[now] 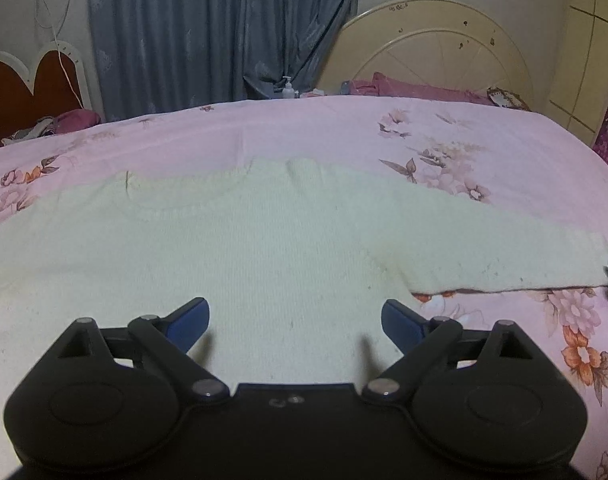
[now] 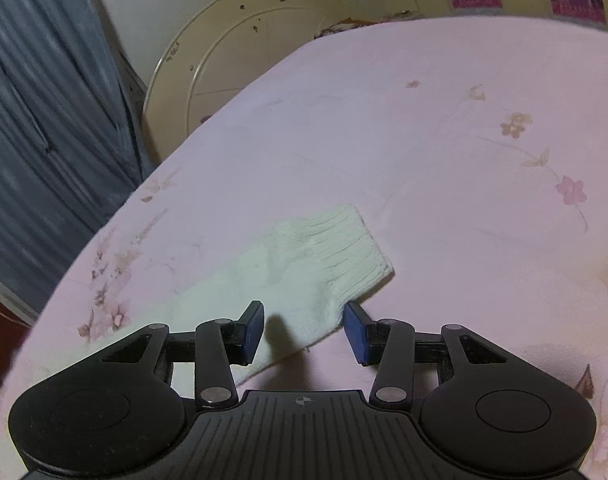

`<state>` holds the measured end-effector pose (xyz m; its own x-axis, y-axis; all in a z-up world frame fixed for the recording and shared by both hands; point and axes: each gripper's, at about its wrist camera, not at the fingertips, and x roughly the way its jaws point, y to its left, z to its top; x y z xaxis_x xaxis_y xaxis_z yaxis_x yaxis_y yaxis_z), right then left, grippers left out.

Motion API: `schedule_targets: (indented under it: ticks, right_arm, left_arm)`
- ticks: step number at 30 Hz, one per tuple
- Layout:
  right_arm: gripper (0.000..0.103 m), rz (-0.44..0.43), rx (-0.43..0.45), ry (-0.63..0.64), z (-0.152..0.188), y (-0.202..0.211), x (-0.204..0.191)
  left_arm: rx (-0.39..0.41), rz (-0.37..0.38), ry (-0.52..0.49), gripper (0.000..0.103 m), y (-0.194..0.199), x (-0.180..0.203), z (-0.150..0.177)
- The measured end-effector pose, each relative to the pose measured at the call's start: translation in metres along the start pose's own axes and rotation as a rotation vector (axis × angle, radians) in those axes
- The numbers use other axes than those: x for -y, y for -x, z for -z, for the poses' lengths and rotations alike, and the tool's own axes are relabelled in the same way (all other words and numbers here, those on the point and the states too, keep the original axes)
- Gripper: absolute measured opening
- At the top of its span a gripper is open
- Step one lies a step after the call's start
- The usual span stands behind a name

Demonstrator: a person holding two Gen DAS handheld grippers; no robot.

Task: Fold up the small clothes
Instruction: 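Grasp the sleeve cuff with the right gripper while the left tool hovers over the body, then fold the held sleeve across the sweater body with the right gripper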

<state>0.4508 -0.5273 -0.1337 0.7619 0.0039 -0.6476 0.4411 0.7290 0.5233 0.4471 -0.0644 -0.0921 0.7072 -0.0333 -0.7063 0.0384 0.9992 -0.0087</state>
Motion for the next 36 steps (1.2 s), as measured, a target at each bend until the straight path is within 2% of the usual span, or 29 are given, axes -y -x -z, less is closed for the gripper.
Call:
schedule_targets:
  ticks: [1,2,8,10,15,20,26,29,36]
  right_arm:
    - [0.022,0.02,0.007,-0.008,-0.001,0.0,0.004]
    - [0.015,0.034,0.007,-0.017,-0.002,-0.001,0.007]
    - [0.013,0.048,0.005,0.034,-0.009,-0.004,0.006]
    - [0.005,0.092,0.009,0.055,-0.012,-0.004,-0.001]
    - [0.004,0.066,0.065,0.167,-0.007,0.014,-0.044]
    - [0.004,-0.005,0.051,0.27,0.022,0.027,-0.113]
    - [0.003,-0.116,0.002,0.427,0.088,0.025,-0.228]
    - [0.003,-0.166,-0.044,0.508,0.133,0.015,-0.282]
    - [0.003,-0.267,-0.153,0.703,0.245,0.0,-0.373]
  left_arm:
    - [0.004,-0.001,0.002,0.094,0.0,-0.001,-0.002]
    - [0.01,-0.001,0.006,0.095,0.001,-0.003,-0.003]
    - [0.006,-0.002,0.053,0.096,0.004,-0.022,-0.001]
    - [-0.001,-0.012,0.055,0.093,0.009,-0.034,0.002]
    - [-0.013,-0.039,0.067,0.085,0.019,-0.078,0.012]
    - [-0.007,-0.037,0.099,0.086,0.025,-0.131,0.021]
    - [-0.02,-0.024,0.128,0.086,0.031,-0.193,0.029]
    - [-0.025,-0.029,0.157,0.081,0.039,-0.223,0.036]
    - [-0.019,-0.058,0.193,0.079,0.061,-0.276,0.051]
